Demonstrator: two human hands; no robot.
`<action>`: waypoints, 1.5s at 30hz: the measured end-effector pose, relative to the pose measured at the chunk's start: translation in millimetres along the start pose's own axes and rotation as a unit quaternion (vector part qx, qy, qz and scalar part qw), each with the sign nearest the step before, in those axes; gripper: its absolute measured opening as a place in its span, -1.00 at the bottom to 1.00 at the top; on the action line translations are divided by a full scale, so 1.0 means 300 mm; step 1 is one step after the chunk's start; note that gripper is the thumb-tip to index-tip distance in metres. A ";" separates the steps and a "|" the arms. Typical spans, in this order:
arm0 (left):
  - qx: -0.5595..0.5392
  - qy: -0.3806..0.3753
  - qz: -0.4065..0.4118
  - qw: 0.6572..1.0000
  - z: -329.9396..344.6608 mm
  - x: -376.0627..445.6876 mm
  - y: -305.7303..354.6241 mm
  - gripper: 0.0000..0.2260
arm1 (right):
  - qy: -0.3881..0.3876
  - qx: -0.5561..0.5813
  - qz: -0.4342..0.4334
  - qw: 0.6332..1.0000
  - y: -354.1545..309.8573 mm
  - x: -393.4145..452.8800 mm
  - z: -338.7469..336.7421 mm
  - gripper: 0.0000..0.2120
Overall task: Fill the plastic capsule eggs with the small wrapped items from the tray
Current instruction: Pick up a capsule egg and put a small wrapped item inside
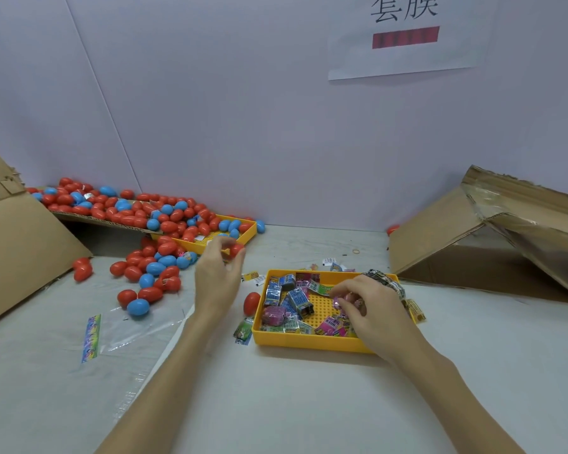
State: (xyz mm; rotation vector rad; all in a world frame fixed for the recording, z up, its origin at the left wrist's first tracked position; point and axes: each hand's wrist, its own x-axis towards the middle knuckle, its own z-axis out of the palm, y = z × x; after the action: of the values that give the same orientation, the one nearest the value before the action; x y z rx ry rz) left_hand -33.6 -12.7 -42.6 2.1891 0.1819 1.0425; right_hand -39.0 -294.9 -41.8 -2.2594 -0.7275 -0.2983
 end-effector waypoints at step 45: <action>-0.031 -0.234 0.198 0.951 0.024 -0.157 0.258 -0.91 | 0.095 0.234 0.111 0.961 -0.082 0.009 0.006 -0.76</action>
State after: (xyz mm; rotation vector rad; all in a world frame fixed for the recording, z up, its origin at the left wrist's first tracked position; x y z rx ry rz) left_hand -72.2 -93.3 -25.8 2.3981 -0.5171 0.6813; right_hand -51.2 -278.4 -27.8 -1.8087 -0.3879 -0.2041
